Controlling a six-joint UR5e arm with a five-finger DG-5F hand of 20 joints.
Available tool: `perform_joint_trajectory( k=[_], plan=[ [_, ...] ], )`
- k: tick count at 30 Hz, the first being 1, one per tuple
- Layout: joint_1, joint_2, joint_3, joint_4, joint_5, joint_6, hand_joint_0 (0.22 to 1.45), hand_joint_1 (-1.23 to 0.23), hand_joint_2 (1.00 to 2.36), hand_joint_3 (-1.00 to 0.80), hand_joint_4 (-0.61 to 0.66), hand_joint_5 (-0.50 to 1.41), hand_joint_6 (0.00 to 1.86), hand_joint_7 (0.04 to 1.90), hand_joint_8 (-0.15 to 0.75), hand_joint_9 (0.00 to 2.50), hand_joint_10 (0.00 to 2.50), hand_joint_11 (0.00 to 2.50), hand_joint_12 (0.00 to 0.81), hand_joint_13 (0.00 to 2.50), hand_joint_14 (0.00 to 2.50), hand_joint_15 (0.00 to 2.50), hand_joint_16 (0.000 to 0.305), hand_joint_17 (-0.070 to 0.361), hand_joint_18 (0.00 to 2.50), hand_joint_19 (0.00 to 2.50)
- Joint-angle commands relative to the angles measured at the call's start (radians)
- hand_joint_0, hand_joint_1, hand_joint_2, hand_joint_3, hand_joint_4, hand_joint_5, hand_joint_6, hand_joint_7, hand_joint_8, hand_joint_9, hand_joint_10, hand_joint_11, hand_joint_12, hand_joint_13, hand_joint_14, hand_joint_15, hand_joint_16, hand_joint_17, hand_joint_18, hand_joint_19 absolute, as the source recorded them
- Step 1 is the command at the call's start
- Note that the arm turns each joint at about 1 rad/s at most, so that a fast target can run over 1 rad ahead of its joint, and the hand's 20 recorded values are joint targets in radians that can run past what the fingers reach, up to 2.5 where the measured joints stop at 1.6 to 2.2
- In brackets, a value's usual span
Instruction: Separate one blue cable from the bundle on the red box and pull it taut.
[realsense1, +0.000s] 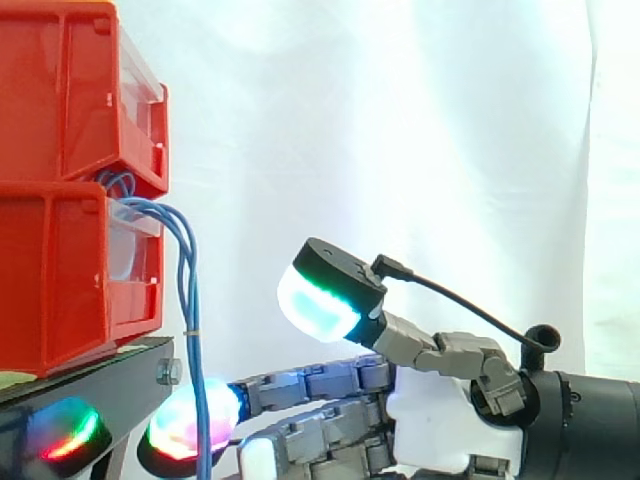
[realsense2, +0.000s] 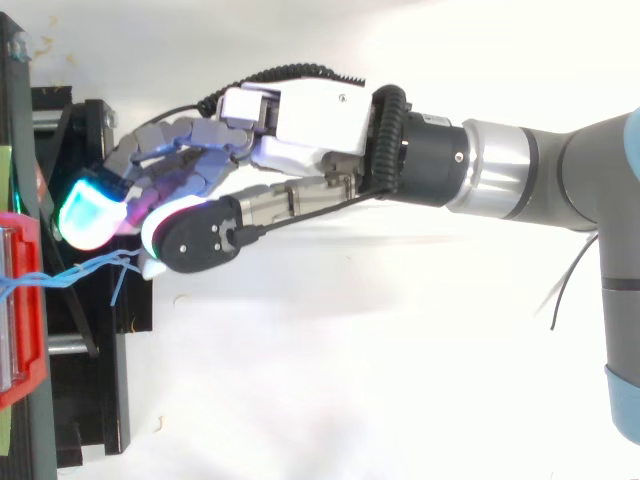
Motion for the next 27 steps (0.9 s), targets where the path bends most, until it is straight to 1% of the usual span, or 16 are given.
perform_joint_trajectory(
  k=[1, 2, 3, 5, 9, 10, 15, 16, 21, 26, 27],
  plan=[
    [0.002, -0.001, 0.002, 0.005, -0.054, -0.056, 0.53, -0.51, 1.00, -0.50, 0.28, -0.14, 0.50, 0.73, 0.232, 1.03, 0.01, 0.43, 0.332, 0.67, 0.01, 0.29, 0.046, 0.103, 0.30, 0.38],
    [0.002, -0.001, 0.002, 0.005, -0.054, -0.056, 0.53, -0.51, 1.00, -0.50, 0.28, -0.14, 0.50, 0.73, 0.231, 1.03, 0.02, 0.44, 0.332, 0.68, 0.01, 0.30, 0.046, 0.103, 0.31, 0.38],
    [0.002, -0.001, 0.000, 0.009, -0.063, -0.077, 0.53, -0.51, 1.00, -0.50, 0.27, -0.14, 0.50, 0.73, 0.232, 1.03, 0.02, 0.43, 0.334, 0.69, 0.01, 0.30, 0.046, 0.103, 0.32, 0.38],
    [0.003, -0.001, 0.000, 0.015, -0.069, -0.100, 0.53, -0.51, 1.00, -0.50, 0.27, -0.14, 0.50, 0.73, 0.232, 1.03, 0.01, 0.44, 0.331, 0.70, 0.01, 0.31, 0.046, 0.103, 0.33, 0.39],
    [0.006, -0.001, 0.000, 0.018, -0.071, -0.125, 0.53, -0.51, 1.00, -0.50, 0.27, -0.14, 0.50, 0.73, 0.229, 1.03, 0.02, 0.44, 0.333, 0.71, 0.01, 0.32, 0.045, 0.102, 0.34, 0.40],
    [0.009, 0.001, 0.000, 0.025, -0.071, -0.140, 0.53, -0.51, 1.00, -0.50, 0.27, -0.14, 0.50, 0.73, 0.229, 1.03, 0.02, 0.44, 0.332, 0.71, 0.01, 0.31, 0.045, 0.102, 0.35, 0.39],
    [0.016, 0.001, 0.000, 0.044, -0.071, -0.148, 0.53, -0.51, 1.00, -0.50, 0.27, -0.14, 0.50, 0.73, 0.234, 1.03, 0.02, 0.44, 0.334, 0.72, 0.01, 0.32, 0.045, 0.102, 0.35, 0.39],
    [0.014, -0.001, 0.000, 0.045, -0.071, -0.148, 0.53, -0.51, 1.00, -0.50, 0.28, -0.14, 0.50, 0.73, 0.234, 1.03, 0.02, 0.44, 0.333, 0.72, 0.01, 0.32, 0.045, 0.102, 0.35, 0.39],
    [0.017, 0.001, 0.000, 0.058, -0.071, -0.143, 0.53, -0.51, 1.00, -0.50, 0.28, -0.14, 0.50, 0.73, 0.235, 1.03, 0.01, 0.43, 0.332, 0.74, 0.01, 0.32, 0.045, 0.101, 0.36, 0.40],
    [0.019, 0.001, 0.008, 0.055, -0.071, -0.141, 0.54, -0.51, 1.00, -0.50, 0.28, -0.14, 0.50, 0.75, 0.234, 1.05, 0.02, 0.45, 0.328, 0.75, 0.01, 0.33, 0.044, 0.099, 0.37, 0.40],
    [0.019, 0.001, 0.011, 0.053, -0.071, -0.141, 0.55, -0.52, 1.00, -0.50, 0.29, -0.13, 0.50, 0.77, 0.232, 1.08, 0.02, 0.49, 0.328, 0.76, 0.02, 0.34, 0.044, 0.098, 0.38, 0.41]
  ],
)
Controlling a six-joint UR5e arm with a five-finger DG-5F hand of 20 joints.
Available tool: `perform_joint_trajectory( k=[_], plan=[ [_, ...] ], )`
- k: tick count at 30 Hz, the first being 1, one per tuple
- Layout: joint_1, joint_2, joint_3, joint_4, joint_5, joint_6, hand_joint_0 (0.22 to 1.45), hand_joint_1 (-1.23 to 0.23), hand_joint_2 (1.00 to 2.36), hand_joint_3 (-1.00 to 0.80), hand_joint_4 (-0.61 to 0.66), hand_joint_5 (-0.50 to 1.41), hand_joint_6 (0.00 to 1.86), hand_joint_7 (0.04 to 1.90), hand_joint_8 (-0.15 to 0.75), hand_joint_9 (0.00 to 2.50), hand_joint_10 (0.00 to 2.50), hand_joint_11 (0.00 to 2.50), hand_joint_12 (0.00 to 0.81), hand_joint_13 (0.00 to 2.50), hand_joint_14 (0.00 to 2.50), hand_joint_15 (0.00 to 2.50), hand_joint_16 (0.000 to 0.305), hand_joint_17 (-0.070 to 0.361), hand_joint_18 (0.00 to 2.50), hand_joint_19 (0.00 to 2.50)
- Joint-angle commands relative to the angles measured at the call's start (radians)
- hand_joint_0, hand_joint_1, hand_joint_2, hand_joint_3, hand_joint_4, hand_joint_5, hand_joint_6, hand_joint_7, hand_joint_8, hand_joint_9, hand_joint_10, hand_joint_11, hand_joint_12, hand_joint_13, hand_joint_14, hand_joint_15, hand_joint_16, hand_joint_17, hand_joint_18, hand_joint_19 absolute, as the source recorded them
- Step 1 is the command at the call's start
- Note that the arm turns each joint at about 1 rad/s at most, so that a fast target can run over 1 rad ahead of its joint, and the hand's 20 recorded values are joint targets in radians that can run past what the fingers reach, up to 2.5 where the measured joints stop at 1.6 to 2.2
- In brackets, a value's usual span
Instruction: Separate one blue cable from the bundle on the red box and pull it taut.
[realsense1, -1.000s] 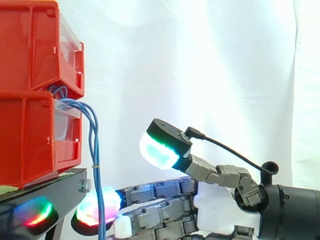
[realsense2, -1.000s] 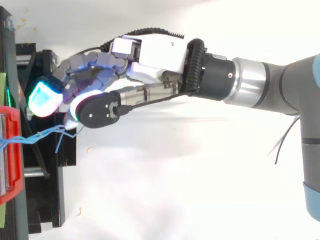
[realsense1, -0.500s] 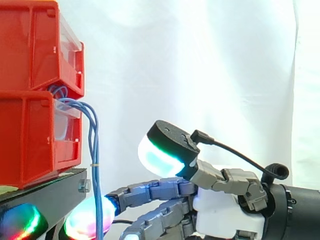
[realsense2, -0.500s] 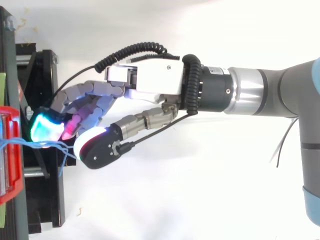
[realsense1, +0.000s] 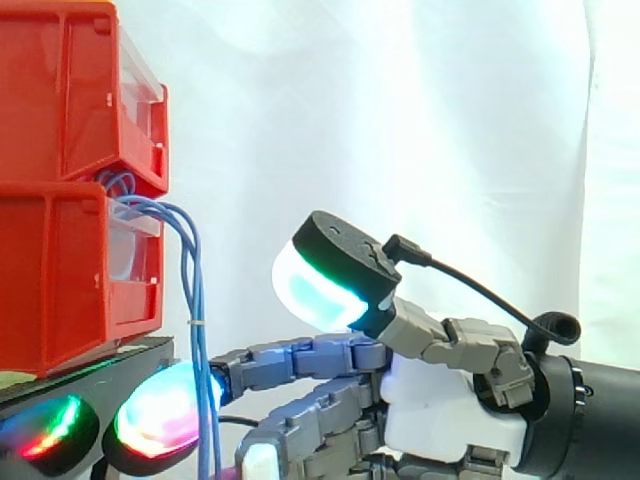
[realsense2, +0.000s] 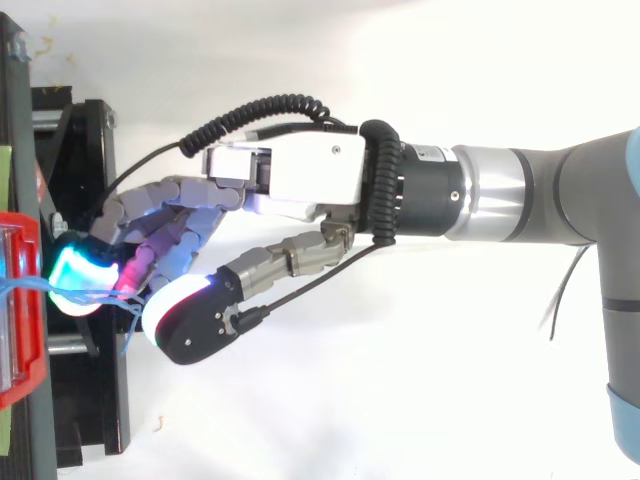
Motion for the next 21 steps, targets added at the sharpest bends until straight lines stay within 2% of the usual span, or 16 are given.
perform_joint_trajectory(
  k=[1, 21],
  plan=[
    [0.000, 0.000, 0.008, -0.001, 0.000, 0.001, 0.55, -0.52, 1.00, -0.50, 0.29, -0.13, 0.50, 0.78, 0.235, 1.08, 0.02, 0.49, 0.331, 0.76, 0.01, 0.34, 0.044, 0.098, 0.38, 0.41],
    [0.005, 0.002, 0.020, -0.002, -0.008, 0.004, 0.59, -0.63, 1.00, -0.47, 0.32, -0.09, 0.50, 0.96, 0.215, 1.15, 0.02, 0.59, 0.321, 0.81, 0.02, 0.37, 0.041, 0.092, 0.44, 0.44]
  ],
)
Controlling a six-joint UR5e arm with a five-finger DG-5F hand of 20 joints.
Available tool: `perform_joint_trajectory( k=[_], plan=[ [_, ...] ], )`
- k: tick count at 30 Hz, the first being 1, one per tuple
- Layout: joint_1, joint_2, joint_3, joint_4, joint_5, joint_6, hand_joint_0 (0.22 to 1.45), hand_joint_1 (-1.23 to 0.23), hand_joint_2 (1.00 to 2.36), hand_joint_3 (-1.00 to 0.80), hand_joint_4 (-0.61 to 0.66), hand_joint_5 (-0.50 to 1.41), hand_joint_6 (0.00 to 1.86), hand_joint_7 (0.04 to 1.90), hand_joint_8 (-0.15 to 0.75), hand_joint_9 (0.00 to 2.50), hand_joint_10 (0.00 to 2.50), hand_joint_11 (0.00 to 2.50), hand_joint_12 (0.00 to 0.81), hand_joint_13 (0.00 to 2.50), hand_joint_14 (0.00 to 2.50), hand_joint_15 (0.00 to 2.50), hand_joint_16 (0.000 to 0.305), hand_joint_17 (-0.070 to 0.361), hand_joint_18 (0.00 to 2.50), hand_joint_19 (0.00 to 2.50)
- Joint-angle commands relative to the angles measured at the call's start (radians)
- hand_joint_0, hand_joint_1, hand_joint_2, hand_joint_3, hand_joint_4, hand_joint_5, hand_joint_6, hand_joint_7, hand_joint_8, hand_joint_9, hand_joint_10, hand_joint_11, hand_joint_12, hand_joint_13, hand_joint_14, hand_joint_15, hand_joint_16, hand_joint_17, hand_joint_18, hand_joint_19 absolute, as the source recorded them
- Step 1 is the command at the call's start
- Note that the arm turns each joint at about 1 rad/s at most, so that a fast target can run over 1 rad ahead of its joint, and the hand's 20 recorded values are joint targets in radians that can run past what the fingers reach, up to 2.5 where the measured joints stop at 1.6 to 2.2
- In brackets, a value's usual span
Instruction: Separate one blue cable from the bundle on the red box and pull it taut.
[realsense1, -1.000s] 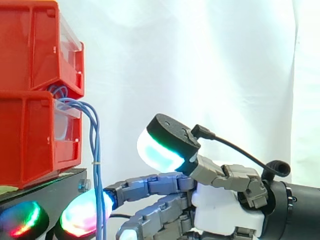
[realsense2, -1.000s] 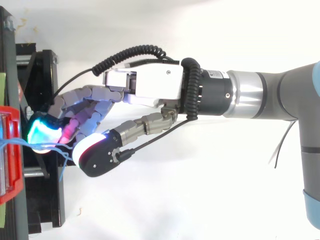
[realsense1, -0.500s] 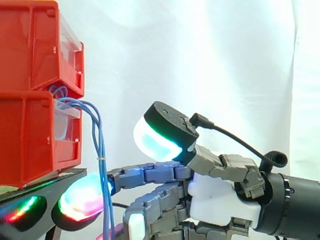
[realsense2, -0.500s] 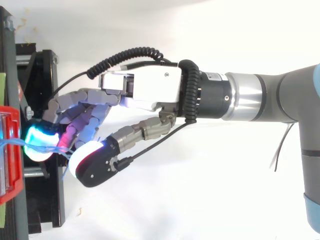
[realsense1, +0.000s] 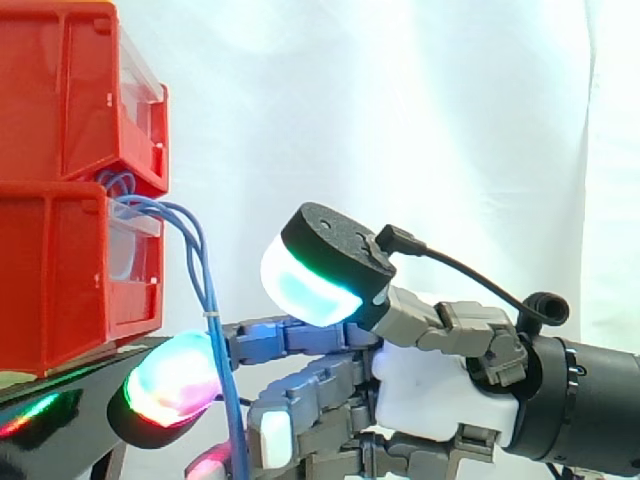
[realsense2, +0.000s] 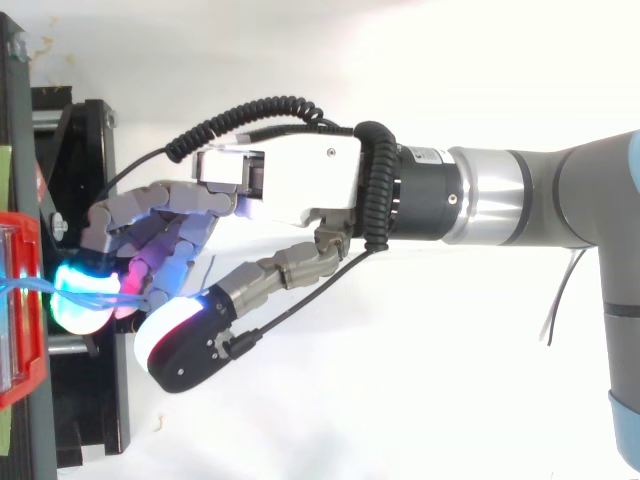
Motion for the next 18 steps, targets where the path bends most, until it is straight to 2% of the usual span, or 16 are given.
perform_joint_trajectory(
  k=[1, 7, 18],
  plan=[
    [0.002, 0.000, 0.000, -0.002, -0.005, 0.001, 0.59, -0.63, 1.00, -0.47, 0.32, -0.09, 0.50, 0.97, 0.214, 1.16, 0.02, 0.59, 0.319, 0.82, 0.02, 0.38, 0.041, 0.092, 0.44, 0.44],
    [0.003, 0.000, 0.000, -0.003, -0.016, 0.001, 0.60, -0.66, 1.00, -0.47, 0.32, -0.08, 0.50, 1.01, 0.205, 1.16, 0.02, 0.61, 0.319, 0.82, 0.02, 0.39, 0.041, 0.093, 0.45, 0.45],
    [0.000, 0.019, 0.000, -0.048, -0.024, 0.001, 0.61, -0.69, 1.00, -0.46, 0.28, -0.06, 0.50, 1.13, 0.203, 1.16, 0.02, 0.63, 0.317, 0.82, 0.02, 0.40, 0.042, 0.094, 0.48, 0.48]
  ],
)
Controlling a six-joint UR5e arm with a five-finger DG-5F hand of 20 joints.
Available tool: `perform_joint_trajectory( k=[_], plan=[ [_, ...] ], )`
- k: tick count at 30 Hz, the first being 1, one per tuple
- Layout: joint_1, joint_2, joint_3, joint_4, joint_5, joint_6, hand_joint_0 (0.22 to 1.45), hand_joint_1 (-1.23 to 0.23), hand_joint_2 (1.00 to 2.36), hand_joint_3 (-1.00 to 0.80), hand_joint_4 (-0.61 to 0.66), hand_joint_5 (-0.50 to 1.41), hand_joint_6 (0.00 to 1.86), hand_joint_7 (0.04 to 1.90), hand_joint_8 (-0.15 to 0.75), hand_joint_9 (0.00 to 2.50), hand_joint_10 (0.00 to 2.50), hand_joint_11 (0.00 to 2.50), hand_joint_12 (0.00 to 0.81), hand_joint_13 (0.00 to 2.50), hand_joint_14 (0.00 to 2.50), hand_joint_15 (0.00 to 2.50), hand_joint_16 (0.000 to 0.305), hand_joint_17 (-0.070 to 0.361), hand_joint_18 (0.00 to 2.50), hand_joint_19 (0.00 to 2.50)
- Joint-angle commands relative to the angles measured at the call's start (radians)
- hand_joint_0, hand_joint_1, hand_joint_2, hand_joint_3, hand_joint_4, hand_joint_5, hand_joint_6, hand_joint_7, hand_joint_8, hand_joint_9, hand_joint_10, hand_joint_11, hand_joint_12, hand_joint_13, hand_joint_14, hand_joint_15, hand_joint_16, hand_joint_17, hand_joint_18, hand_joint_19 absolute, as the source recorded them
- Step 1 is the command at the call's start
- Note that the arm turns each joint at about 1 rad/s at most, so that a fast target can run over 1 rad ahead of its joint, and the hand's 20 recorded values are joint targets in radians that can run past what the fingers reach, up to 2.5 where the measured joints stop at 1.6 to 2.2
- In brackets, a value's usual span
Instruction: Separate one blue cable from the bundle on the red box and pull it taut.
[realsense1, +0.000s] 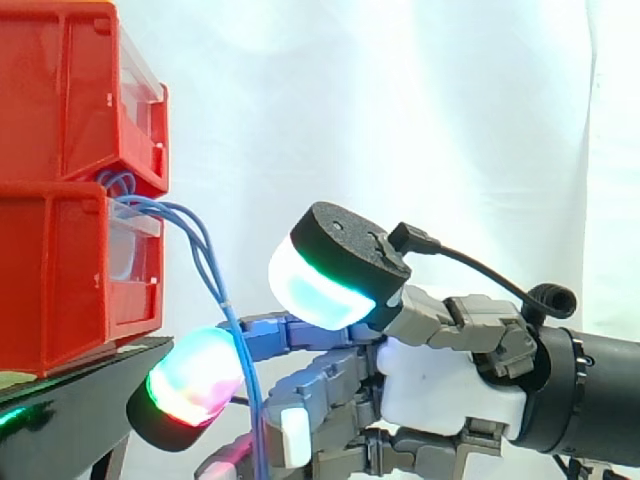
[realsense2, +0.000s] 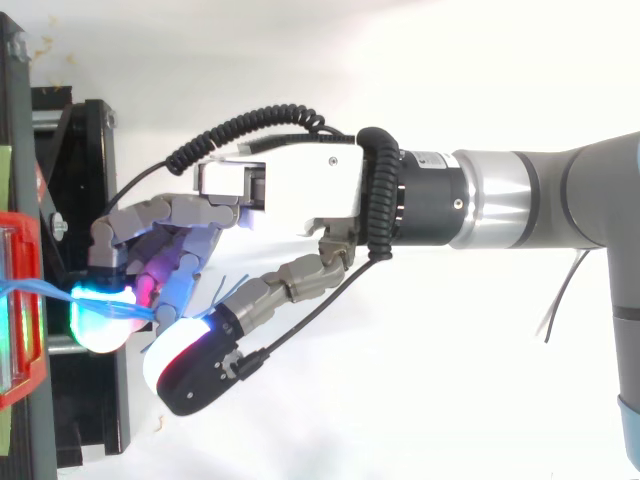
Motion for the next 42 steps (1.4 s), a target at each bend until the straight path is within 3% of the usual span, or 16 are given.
perform_joint_trajectory(
  k=[1, 6, 15, 20, 25, 36, 42],
  plan=[
    [-0.001, 0.007, 0.000, -0.018, -0.001, 0.000, 0.61, -0.69, 1.00, -0.45, 0.27, -0.06, 0.50, 1.15, 0.203, 1.16, 0.02, 0.63, 0.318, 0.82, 0.02, 0.39, 0.042, 0.094, 0.48, 0.48],
    [-0.001, 0.021, 0.000, -0.040, -0.001, -0.002, 0.62, -0.71, 1.00, -0.44, 0.23, -0.06, 0.51, 1.23, 0.199, 1.16, 0.02, 0.65, 0.320, 0.83, 0.02, 0.40, 0.042, 0.094, 0.50, 0.49],
    [-0.004, 0.039, -0.002, -0.078, -0.001, 0.000, 0.61, -0.74, 1.01, -0.41, 0.19, -0.09, 0.69, 0.92, 0.203, 1.15, 0.02, 0.68, 0.321, 0.83, 0.02, 0.42, 0.043, 0.096, 0.52, 0.52],
    [-0.006, 0.047, 0.000, -0.096, -0.001, 0.000, 0.60, -0.73, 1.02, -0.28, 0.18, -0.11, 0.84, 0.79, 0.215, 1.12, 0.02, 0.68, 0.330, 0.79, 0.02, 0.43, 0.044, 0.099, 0.51, 0.53],
    [-0.007, 0.059, 0.000, -0.113, 0.001, 0.000, 0.59, -0.72, 1.02, -0.20, 0.18, -0.11, 0.88, 0.79, 0.228, 1.08, 0.02, 0.69, 0.337, 0.75, 0.02, 0.43, 0.045, 0.102, 0.50, 0.53],
    [-0.013, 0.083, 0.018, -0.208, -0.001, 0.001, 0.58, -0.63, 1.00, -0.45, 0.20, -0.08, 0.88, 0.84, 0.222, 1.13, 0.02, 0.66, 0.334, 0.76, 0.02, 0.43, 0.045, 0.102, 0.50, 0.55],
    [-0.019, 0.087, 0.037, -0.238, -0.001, 0.007, 0.60, -0.64, 1.01, -0.36, 0.17, -0.08, 0.89, 0.86, 0.220, 1.14, 0.02, 0.66, 0.333, 0.79, 0.02, 0.44, 0.044, 0.099, 0.53, 0.56]
  ],
)
